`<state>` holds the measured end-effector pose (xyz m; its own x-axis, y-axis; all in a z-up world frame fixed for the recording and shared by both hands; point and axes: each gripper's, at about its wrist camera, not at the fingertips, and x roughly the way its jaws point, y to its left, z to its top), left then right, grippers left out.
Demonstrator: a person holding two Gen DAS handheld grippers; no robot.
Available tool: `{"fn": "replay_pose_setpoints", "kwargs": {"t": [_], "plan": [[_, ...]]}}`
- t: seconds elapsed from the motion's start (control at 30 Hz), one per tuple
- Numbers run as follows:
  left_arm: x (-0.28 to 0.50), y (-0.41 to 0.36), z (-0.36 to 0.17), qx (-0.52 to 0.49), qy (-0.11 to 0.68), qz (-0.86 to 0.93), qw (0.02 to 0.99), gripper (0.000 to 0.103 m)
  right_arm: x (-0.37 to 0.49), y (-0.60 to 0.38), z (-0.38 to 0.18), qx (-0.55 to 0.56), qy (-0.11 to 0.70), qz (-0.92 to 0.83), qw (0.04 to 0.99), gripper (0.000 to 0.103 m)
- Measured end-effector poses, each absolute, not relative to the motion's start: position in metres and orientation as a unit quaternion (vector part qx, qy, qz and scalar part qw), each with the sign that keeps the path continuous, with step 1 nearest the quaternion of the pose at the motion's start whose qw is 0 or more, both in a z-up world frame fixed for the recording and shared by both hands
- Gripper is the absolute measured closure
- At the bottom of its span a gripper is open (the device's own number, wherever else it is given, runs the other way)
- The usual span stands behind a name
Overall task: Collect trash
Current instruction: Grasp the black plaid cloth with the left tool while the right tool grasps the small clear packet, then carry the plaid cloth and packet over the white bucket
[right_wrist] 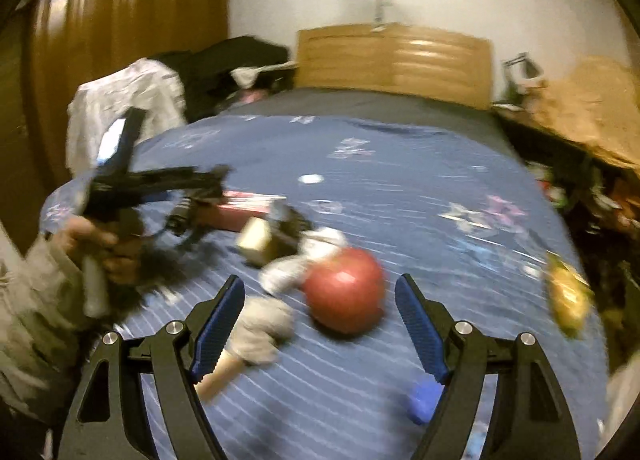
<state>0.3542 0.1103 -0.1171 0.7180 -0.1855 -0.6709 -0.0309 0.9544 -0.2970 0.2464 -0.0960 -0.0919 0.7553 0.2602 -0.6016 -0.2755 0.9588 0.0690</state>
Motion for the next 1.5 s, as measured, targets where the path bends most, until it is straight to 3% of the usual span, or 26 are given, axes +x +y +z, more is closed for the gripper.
{"fn": "replay_pose_setpoints", "kwargs": {"t": [0.03,0.07,0.13,0.17,0.27,0.37,0.43,0.47,0.5,0.63,1.0,1.5], "plan": [[0.357,0.111,-0.124,-0.157,0.369,-0.043,0.915,0.018,0.262,-0.087,-0.094,-0.003,0.329,0.153,0.932,0.025],[0.360,0.111,-0.132,-0.160,0.370,-0.044,0.914,0.031,0.272,-0.081,-0.096,0.003,0.337,0.161,0.928,0.025],[0.365,0.110,-0.144,-0.160,0.379,-0.055,0.910,0.041,0.301,-0.064,-0.103,0.017,0.358,0.175,0.917,0.025],[0.363,0.111,-0.142,-0.170,0.372,-0.069,0.910,0.055,0.312,-0.058,-0.106,0.018,0.366,0.178,0.913,0.025],[0.359,0.116,-0.141,-0.177,0.352,-0.061,0.917,0.067,0.346,-0.042,-0.120,0.022,0.389,0.172,0.905,0.030],[0.359,0.120,-0.143,-0.193,0.353,-0.071,0.913,0.068,0.376,-0.037,-0.133,0.042,0.423,0.152,0.892,0.036],[0.359,0.120,-0.143,-0.197,0.354,-0.074,0.911,0.068,0.390,-0.040,-0.144,0.059,0.444,0.143,0.882,0.050],[0.359,0.120,-0.144,-0.199,0.354,-0.076,0.911,0.068,0.394,-0.044,-0.149,0.072,0.453,0.142,0.877,0.066],[0.359,0.120,-0.144,-0.201,0.354,-0.077,0.910,0.068,0.397,-0.049,-0.151,0.091,0.454,0.145,0.875,0.072],[0.363,0.126,-0.147,-0.207,0.354,-0.081,0.909,0.069,0.388,-0.056,-0.136,0.107,0.429,0.148,0.885,0.088],[0.363,0.141,-0.150,-0.234,0.352,-0.097,0.901,0.075,0.252,-0.100,-0.032,0.117,0.321,0.167,0.925,0.088],[0.307,0.199,-0.140,-0.291,0.331,0.079,0.894,0.076,0.091,-0.193,-0.056,0.145,0.300,0.070,0.940,0.088]]}}
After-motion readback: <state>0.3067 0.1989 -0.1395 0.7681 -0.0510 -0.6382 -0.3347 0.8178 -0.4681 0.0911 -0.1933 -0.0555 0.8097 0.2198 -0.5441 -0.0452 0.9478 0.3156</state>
